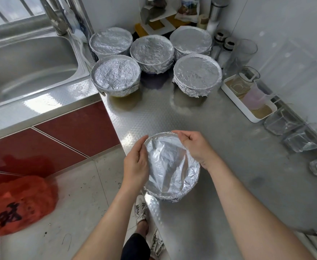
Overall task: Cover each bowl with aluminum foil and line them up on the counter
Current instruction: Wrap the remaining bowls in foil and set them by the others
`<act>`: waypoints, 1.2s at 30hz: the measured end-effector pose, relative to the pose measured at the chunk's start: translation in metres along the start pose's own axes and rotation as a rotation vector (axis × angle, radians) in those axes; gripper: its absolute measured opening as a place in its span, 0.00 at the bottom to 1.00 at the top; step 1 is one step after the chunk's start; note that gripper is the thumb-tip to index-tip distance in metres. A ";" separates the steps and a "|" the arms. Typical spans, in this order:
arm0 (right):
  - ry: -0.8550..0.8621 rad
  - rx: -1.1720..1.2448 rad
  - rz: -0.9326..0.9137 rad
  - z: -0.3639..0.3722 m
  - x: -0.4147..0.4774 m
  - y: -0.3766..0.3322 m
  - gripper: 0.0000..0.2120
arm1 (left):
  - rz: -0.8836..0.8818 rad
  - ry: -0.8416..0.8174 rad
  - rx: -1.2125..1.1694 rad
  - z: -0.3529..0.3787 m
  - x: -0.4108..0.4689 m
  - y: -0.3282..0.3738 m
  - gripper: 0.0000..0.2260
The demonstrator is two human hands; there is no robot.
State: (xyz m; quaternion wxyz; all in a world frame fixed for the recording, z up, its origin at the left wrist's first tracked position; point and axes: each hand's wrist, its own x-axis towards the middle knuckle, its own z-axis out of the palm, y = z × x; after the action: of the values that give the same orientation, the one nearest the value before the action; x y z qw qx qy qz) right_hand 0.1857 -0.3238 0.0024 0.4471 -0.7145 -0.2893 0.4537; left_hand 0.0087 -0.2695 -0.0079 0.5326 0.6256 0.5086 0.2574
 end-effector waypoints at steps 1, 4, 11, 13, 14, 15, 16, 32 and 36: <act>0.002 0.015 -0.006 -0.001 -0.003 0.000 0.14 | 0.001 -0.011 -0.006 -0.001 0.002 -0.001 0.14; 0.052 0.212 0.038 -0.007 -0.011 0.004 0.20 | 0.017 -0.105 0.014 -0.002 0.013 0.003 0.14; 0.081 0.435 0.243 -0.014 -0.024 0.013 0.16 | -0.001 -0.056 0.066 0.001 0.017 0.012 0.15; 0.082 0.432 0.251 -0.013 -0.026 0.015 0.16 | -0.102 0.040 -0.033 0.000 -0.004 0.009 0.17; 0.092 0.428 0.247 -0.012 -0.026 0.015 0.17 | -0.161 0.062 -0.115 0.002 -0.016 0.011 0.18; 0.097 0.426 0.238 -0.011 -0.026 0.015 0.18 | -0.214 0.073 -0.198 0.005 -0.025 0.012 0.19; 0.096 0.425 0.232 -0.009 -0.027 0.014 0.19 | -0.247 0.085 -0.260 0.009 -0.033 0.012 0.18; 0.298 0.372 0.114 0.009 -0.042 0.031 0.16 | -0.180 -0.105 -0.061 -0.003 0.008 0.017 0.16; 0.331 0.421 0.095 0.000 -0.034 0.027 0.19 | -0.224 0.080 -0.218 -0.007 -0.020 0.015 0.19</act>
State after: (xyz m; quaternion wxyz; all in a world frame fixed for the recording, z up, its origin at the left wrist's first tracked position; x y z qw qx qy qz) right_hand 0.1717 -0.3635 -0.0085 0.6052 -0.6831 -0.0779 0.4014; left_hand 0.0010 -0.2835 0.0120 0.6020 0.4928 0.5649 0.2749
